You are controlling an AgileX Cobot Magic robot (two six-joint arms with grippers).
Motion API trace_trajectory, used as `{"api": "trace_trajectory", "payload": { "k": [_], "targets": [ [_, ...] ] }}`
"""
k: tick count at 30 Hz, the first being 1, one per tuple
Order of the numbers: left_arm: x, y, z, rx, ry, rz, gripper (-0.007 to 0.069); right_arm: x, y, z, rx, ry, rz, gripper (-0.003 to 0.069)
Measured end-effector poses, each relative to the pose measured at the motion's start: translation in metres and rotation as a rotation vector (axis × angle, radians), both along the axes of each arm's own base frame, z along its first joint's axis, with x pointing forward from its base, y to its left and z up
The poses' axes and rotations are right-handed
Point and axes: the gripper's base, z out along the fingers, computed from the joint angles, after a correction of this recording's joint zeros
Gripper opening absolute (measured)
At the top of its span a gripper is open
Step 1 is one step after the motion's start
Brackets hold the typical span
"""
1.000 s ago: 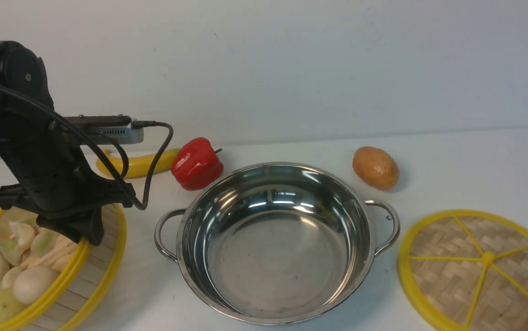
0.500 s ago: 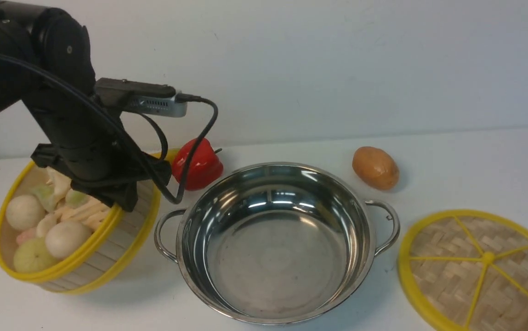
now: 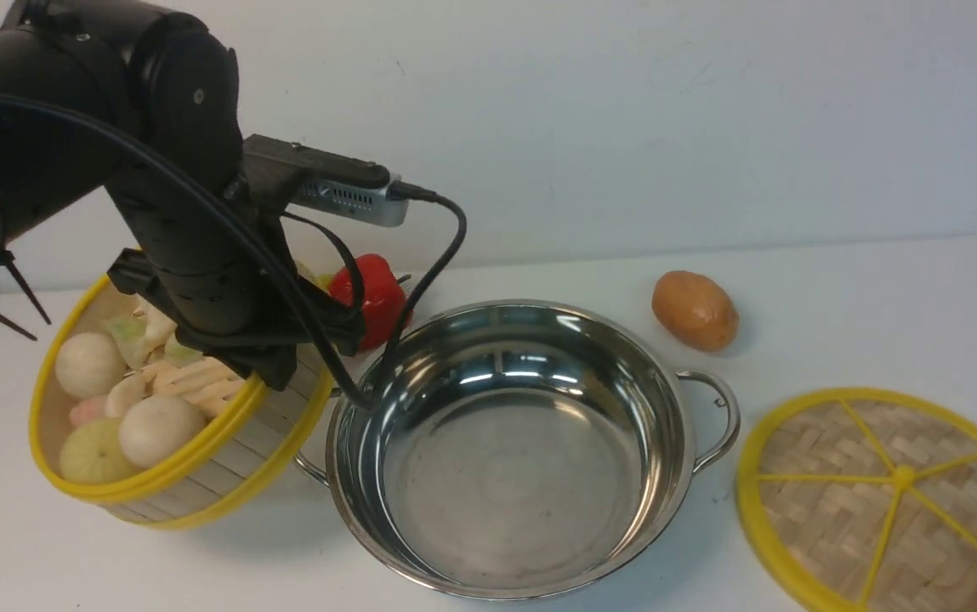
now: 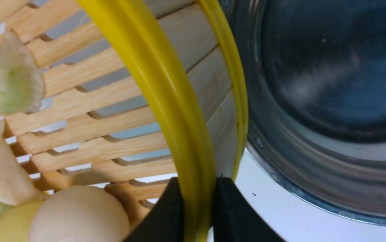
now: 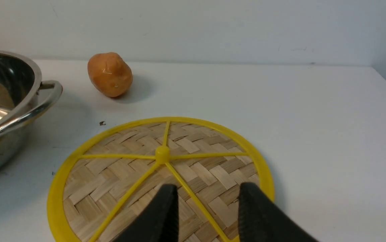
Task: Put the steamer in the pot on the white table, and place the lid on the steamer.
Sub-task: 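Place the bamboo steamer basket with dumplings into the steel pot with the left gripper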
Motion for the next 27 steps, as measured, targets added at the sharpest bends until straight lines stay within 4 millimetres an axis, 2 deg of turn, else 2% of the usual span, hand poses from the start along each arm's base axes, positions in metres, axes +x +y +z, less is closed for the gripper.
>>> {"api": "trace_trajectory", "payload": {
  "k": [5,8,12,19,26,27],
  "targets": [
    [-0.003,-0.016,0.015,0.003,-0.046,-0.053,0.0091,0.0,0.0,0.0,0.0,0.0,0.0,0.0241],
    [-0.004,-0.029,0.033,0.006,-0.115,-0.105,0.0091,0.0,0.0,0.0,0.0,0.0,0.0,0.0241],
    [-0.008,-0.044,0.047,-0.011,-0.164,-0.164,0.0091,0.0,0.0,0.0,0.0,0.0,0.0,0.0241],
    [-0.017,-0.063,0.045,-0.003,-0.152,-0.229,0.0091,0.0,0.0,0.0,0.0,0.0,0.0,0.0241],
    [-0.032,-0.104,0.03,0.041,-0.128,-0.359,0.0091,0.0,0.0,0.0,0.0,0.0,0.0,0.0241],
    [-0.033,-0.105,0.029,0.041,-0.126,-0.362,0.0091,0.0,0.0,0.0,0.0,0.0,0.0,0.0241]
  ]
}}
